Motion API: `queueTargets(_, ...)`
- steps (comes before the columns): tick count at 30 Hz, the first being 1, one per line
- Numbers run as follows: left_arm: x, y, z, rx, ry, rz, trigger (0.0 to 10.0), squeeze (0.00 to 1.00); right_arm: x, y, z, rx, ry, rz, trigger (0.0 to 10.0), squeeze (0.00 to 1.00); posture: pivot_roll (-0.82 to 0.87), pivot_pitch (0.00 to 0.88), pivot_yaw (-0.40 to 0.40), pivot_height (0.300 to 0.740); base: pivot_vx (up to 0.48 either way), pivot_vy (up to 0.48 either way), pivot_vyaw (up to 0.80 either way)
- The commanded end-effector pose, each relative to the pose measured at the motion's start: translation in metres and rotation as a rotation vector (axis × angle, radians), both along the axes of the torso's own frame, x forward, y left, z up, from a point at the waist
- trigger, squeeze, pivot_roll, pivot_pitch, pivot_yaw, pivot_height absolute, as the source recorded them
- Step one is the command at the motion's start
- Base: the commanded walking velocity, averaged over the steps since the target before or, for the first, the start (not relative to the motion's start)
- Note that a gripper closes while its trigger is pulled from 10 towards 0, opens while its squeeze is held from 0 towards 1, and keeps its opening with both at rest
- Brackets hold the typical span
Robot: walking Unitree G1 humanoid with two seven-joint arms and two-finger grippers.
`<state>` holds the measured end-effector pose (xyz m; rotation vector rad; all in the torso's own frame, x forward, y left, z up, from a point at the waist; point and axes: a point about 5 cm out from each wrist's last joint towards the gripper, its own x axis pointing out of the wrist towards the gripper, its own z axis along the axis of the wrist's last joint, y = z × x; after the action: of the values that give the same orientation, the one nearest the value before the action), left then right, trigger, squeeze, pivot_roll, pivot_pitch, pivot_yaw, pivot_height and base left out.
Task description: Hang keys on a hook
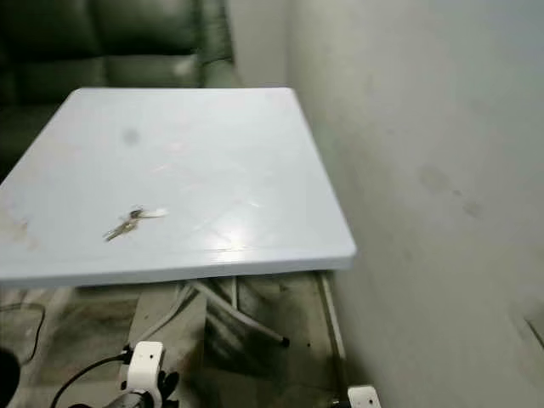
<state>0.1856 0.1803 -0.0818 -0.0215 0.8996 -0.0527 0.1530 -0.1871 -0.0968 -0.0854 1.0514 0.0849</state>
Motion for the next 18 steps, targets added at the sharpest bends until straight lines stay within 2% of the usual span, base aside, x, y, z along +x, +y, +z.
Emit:
queueTargets(1,0.0030,-0.0080,0.0008,-0.016,-0.007,-0.015,10.0,0.00,-0.0101,-0.0071,-0.0029,-0.010,0.027,-0.015,10.0,0.00,-0.04,0.000,-0.021,0.740,0.000,0.000,0.80)
queueTargets(3,0.0021,-0.0077,0.0004,-0.016,-0.006,-0.013,10.0,0.00,-0.0086,-0.0065,-0.0021,0.050,0.000,-0.109,10.0,0.00,-0.04,0.000,-0.021,0.740,0.000,0.000,0.00)
queueTargets(10,0.0008,-0.0069,-0.0002,-0.028,-0.002,0.005,10.0,0.00,-0.0086,-0.0045,-0.0022,0.052,-0.003,-0.090,10.0,0.00,-0.03,0.000,-0.023,0.740,0.000,0.000,0.00)
queueTargets(18,-0.0004,-0.0068,-0.0008,-0.037,-0.001,0.020,10.0,0.00,-0.0093,-0.0045,-0.0023,0.060,-0.005,-0.098,10.0,0.00,-0.03,0.000,-0.025,0.740,0.000,0.422,0.00)
